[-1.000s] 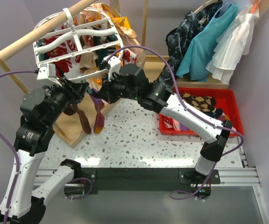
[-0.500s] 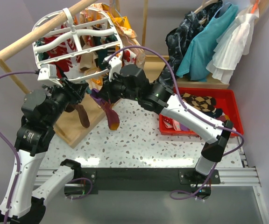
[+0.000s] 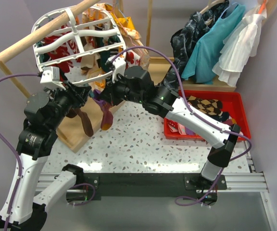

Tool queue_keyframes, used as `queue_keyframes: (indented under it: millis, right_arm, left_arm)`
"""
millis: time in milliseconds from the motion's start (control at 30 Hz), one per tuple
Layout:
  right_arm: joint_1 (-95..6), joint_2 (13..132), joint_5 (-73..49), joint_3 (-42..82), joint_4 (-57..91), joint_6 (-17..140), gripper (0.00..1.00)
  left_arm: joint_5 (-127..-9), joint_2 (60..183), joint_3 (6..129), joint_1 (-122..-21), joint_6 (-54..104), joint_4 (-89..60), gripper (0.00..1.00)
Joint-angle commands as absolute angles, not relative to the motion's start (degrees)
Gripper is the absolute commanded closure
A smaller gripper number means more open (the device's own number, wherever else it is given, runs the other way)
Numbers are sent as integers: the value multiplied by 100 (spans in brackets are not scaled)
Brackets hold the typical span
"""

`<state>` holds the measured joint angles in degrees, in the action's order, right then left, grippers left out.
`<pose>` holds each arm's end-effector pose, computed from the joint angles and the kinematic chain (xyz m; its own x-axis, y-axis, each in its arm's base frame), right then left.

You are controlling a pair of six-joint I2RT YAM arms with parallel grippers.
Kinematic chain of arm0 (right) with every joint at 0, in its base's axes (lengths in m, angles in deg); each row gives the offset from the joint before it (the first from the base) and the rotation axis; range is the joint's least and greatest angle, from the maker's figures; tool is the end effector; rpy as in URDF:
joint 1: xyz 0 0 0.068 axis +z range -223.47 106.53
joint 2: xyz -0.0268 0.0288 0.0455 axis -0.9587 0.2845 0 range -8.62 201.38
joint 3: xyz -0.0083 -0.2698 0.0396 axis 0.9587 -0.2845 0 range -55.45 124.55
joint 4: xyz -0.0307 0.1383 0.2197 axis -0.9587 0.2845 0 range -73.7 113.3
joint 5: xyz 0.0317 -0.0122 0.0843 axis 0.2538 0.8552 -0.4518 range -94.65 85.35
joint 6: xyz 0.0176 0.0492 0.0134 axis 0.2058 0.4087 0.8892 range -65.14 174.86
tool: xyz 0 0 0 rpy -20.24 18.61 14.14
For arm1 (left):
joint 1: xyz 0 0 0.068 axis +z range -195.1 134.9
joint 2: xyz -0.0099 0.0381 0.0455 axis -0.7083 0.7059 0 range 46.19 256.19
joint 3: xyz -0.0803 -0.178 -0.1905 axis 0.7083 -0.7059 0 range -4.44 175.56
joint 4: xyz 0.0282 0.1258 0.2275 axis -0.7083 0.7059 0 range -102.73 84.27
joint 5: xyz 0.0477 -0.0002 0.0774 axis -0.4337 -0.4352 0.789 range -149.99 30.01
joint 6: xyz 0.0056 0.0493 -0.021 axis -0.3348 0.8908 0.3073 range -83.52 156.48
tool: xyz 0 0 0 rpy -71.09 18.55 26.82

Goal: Clip the socks to the hanger
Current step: Clamp the sock onto the hanger.

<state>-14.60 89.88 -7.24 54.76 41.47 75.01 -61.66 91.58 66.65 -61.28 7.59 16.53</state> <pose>0.2019 0.3375 0.4575 -0.4152 -0.0221 -0.9095 -0.7828 0.5181 0.3447 0.1330 -0.0396 0.4550 -0.2002 -0.4447 -0.8730 0.2396 0.8418 -0.4837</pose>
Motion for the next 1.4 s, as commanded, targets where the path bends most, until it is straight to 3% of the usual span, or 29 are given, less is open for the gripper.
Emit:
queue_keyframes:
  millis: [0,600,833,933,1067,1167,1367]
  right_arm:
    - [-1432,8701,-851,5494,3722,7657,100]
    - [-1432,8771,-1062,5529,3424,7974,100]
    - [-1432,8701,-1080,5406,3239,8044,100]
    - [-1432,8692,-1124,5397,3152,8070,100]
    - [-1423,8639,-1159,5283,2976,8132,98]
    - [-1432,8534,-1194,5125,2835,8132,91]
    - [-1432,7981,-1019,4380,2554,7798,65]
  left_arm:
    - [-6192,9233,6587,-6136,888,1540,100]
    - [-6227,9189,6552,-6136,818,1478,99]
    - [-6280,9110,6613,-6136,765,1452,64]
    - [-6271,9058,6631,-6136,756,1470,55]
    - [-6280,9031,6683,-6136,747,1505,51]
    - [-6280,8996,6719,-6136,739,1522,46]
    - [-6254,8935,7000,-6136,782,1733,39]
